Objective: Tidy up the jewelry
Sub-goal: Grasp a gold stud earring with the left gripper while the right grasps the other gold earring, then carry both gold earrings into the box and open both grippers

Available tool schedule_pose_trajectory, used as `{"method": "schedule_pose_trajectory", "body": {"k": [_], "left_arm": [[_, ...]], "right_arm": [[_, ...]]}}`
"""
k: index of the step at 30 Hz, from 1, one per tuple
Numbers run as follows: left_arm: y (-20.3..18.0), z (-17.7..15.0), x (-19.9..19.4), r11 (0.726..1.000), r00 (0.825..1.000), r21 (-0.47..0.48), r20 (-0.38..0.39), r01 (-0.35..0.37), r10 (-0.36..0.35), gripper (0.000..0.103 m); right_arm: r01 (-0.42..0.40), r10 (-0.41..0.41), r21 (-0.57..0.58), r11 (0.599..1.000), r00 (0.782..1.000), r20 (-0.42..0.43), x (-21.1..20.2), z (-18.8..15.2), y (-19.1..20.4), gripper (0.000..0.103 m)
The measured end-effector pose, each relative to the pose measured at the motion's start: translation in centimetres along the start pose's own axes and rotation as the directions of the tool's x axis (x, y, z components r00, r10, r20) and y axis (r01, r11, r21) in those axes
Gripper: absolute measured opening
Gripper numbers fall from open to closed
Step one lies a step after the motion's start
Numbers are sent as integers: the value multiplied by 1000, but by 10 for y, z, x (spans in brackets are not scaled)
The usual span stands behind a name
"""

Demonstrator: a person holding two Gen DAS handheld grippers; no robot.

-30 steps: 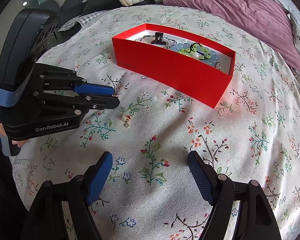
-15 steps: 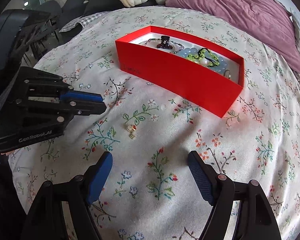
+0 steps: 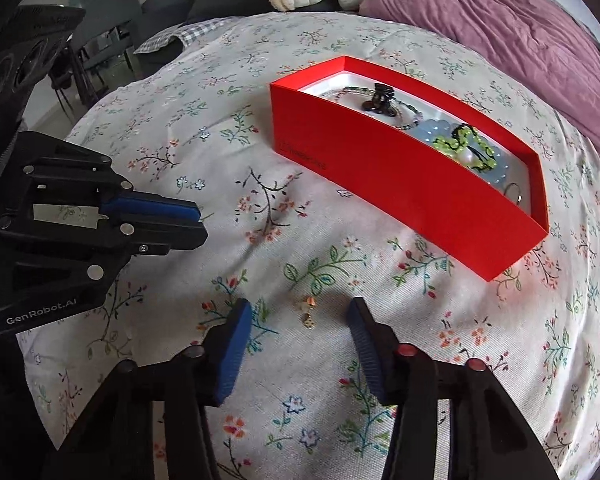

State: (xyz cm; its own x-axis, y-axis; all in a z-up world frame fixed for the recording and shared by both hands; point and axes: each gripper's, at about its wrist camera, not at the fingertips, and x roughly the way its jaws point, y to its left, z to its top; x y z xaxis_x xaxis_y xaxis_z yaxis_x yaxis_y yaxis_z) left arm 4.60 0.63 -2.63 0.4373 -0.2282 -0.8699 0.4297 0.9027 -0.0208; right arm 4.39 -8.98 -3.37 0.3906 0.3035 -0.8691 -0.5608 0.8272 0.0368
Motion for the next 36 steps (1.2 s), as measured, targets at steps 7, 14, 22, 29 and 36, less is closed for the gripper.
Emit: {"method": "schedule_pose_trajectory", "body": {"k": [7, 14, 22, 29, 36], "left_arm": [[5, -1, -3, 1000, 1000, -20, 2, -2, 2, 10], [4, -2, -4, 1000, 1000, -18, 1, -6, 6, 10], [4, -2, -3, 1000, 1000, -15, -1, -8, 8, 10], [6, 1, -4, 1000, 1000, -7, 1, -10, 10, 10], [13, 12, -17, 1000, 999, -24, 38, -9, 10, 10]], "right_arm": [[-11, 11, 8, 1000, 1000, 1, 0, 0, 1, 31], [-11, 11, 31, 999, 1000, -1, -1, -1, -3, 17], [-10, 10, 43, 999, 1000, -4, -1, 0, -5, 9], [-11, 10, 69, 998, 1000, 7, -8, 4, -11, 9], [-18, 10, 117, 993, 998, 66, -31, 13, -25, 9]]}}
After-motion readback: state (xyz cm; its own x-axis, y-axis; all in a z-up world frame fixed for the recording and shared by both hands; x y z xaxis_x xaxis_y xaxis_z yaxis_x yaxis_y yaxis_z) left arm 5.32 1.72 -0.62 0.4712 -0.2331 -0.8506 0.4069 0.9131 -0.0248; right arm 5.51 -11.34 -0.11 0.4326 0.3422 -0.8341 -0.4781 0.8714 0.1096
